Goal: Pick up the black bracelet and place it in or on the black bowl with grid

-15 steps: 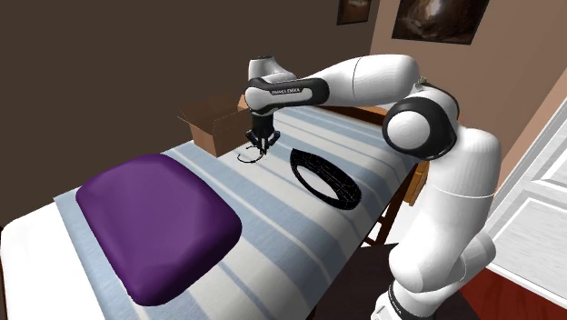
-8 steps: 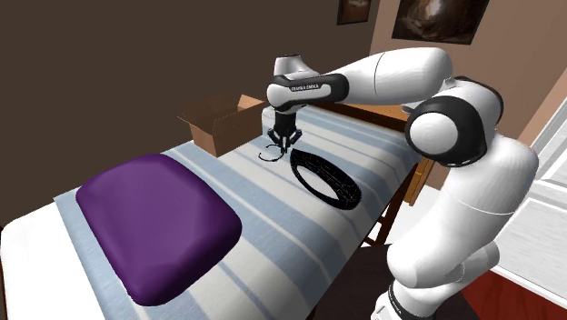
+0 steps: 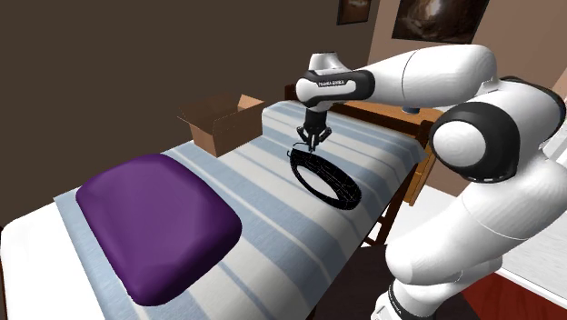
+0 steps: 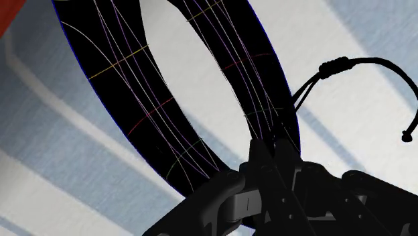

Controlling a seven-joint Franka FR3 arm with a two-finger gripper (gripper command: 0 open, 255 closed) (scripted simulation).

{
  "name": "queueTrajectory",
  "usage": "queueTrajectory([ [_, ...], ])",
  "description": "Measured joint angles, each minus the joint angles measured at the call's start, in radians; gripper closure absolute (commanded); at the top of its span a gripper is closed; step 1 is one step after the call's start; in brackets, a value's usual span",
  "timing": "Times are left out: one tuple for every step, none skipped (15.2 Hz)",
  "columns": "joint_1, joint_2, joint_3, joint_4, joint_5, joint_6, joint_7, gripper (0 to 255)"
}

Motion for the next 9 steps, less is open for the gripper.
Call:
queueTrajectory([
  [-0.009, -0.014, -0.014, -0.014, 0.003, 0.0, -0.025, 255],
  [-0.018, -0.03, -0.03, -0.03, 0.006, -0.001, -0.051, 255],
  [-0.027, -0.046, -0.046, -0.052, 0.009, 0.004, -0.078, 255],
  [-0.035, -0.062, -0.061, -0.061, 0.011, -0.004, -0.102, 255],
  [-0.047, -0.065, -0.079, -0.057, 0.008, -0.014, -0.13, 255],
  [-0.055, -0.081, -0.095, -0.075, 0.009, -0.012, -0.155, 255],
  [-0.059, -0.088, -0.102, -0.09, 0.01, -0.005, -0.167, 255],
  [-0.06, -0.092, -0.105, -0.106, 0.011, 0.006, -0.174, 255],
  [-0.061, -0.096, -0.107, -0.122, 0.012, 0.018, -0.178, 255],
])
